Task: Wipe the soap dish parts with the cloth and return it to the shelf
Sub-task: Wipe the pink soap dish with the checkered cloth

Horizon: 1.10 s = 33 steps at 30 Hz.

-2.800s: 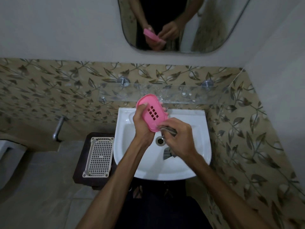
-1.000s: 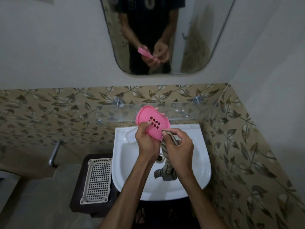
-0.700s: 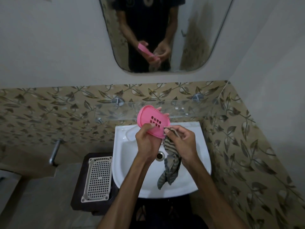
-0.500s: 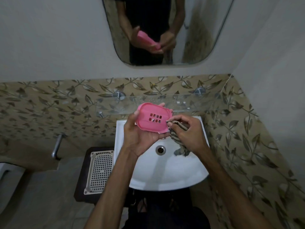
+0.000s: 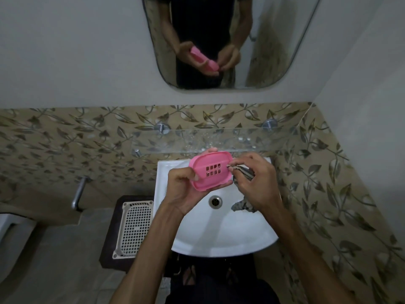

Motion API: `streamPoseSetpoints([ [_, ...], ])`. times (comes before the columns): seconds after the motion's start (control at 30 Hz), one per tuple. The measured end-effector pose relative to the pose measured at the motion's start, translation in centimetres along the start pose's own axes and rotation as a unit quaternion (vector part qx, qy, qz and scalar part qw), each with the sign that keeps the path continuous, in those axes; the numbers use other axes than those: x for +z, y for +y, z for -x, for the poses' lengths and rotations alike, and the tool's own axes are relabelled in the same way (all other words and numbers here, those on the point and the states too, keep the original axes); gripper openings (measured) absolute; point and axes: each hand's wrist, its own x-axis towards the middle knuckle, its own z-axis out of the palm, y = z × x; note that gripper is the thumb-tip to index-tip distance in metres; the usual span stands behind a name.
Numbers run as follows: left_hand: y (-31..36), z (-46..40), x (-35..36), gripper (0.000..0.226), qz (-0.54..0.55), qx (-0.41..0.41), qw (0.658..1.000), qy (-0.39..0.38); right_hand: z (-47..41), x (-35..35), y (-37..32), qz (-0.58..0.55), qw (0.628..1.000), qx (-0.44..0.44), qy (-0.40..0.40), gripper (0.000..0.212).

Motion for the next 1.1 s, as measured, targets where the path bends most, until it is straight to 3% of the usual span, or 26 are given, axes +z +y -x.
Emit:
streamPoseSetpoints([
  [0.3,-1.5,-0.7,1.6,0.103,0.032,0.098,0.990,0.091,1.8,2.3,-2.4,-0.052,0.997,0.011,0.052,0.019],
  [0.4,-1.2,-0.8,1.7,0.104,0.017,0.094,0.989,0.114,1.9,2.2,-2.5,-0.048,0.998,-0.046,0.017,0.024],
  [0.5,-1.2,-0.8,2.0,0.103,0.011,0.093,0.989,0.112,1.2,1.9,-1.9,-0.038,0.998,-0.019,0.051,0.023],
  [0.6,-1.0,-0.7,1.9,0.101,0.000,0.096,0.988,0.122,1.7,2.2,-2.3,-0.056,0.996,-0.061,0.014,0.023],
  [0.73,-1.1,-0.9,2.1,0.104,0.003,0.099,0.989,0.107,1.5,2.1,-2.1,-0.053,0.997,0.010,0.061,0.021],
  [0.87,-1.2,-1.1,2.0,0.103,0.004,0.102,0.989,0.112,2.0,2.3,-2.6,-0.046,0.998,-0.035,0.039,0.020],
  [0.97,-1.5,-1.4,2.1,0.090,0.012,0.103,0.988,0.113,1.7,2.3,-2.5,-0.043,0.995,0.020,0.086,0.020],
  [1.1,-1.4,-1.5,1.7,0.084,0.022,0.096,0.985,0.142,2.1,2.7,-3.0,-0.034,0.998,-0.036,0.039,0.020],
])
